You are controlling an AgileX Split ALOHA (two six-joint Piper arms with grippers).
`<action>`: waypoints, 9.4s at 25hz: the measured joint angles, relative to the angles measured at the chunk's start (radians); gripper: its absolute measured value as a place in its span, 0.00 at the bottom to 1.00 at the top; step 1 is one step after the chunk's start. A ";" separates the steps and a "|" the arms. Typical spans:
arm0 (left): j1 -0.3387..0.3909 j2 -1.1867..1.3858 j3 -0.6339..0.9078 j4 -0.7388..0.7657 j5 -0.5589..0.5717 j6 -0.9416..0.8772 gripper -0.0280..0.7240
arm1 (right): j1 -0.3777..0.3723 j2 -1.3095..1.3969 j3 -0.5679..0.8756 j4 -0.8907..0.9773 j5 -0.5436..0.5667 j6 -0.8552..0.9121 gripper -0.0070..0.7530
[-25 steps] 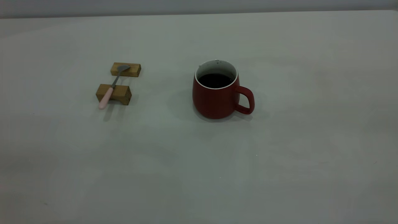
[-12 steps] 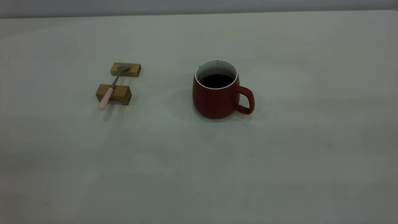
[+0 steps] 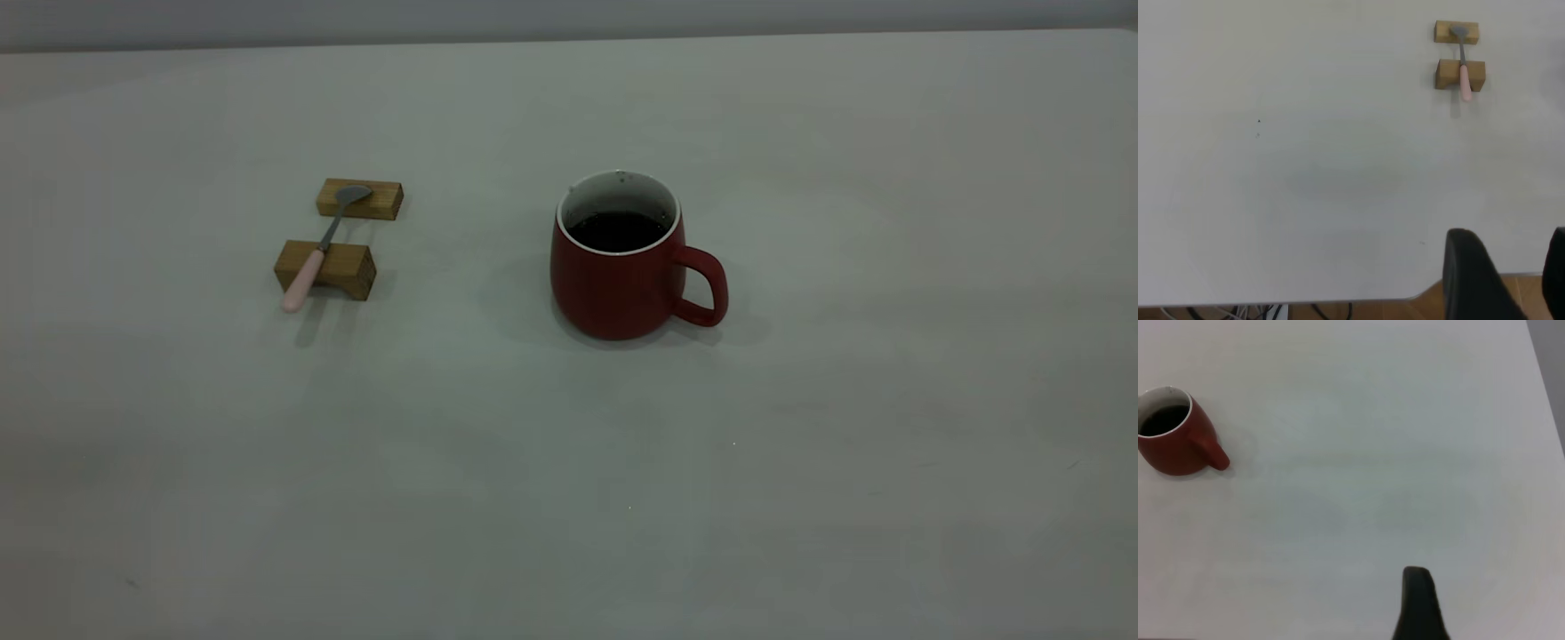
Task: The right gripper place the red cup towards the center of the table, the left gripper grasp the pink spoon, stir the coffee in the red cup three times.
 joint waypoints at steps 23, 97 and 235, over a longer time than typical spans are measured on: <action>0.000 0.206 -0.077 0.023 -0.107 -0.017 0.73 | 0.000 0.000 0.000 -0.001 0.000 0.000 0.79; -0.224 2.201 -1.246 -0.904 0.038 -0.645 0.26 | 0.000 0.000 0.000 -0.001 0.000 0.000 0.79; -0.309 1.952 -1.501 0.109 0.038 -0.336 0.62 | 0.000 0.000 0.000 -0.001 0.000 0.000 0.79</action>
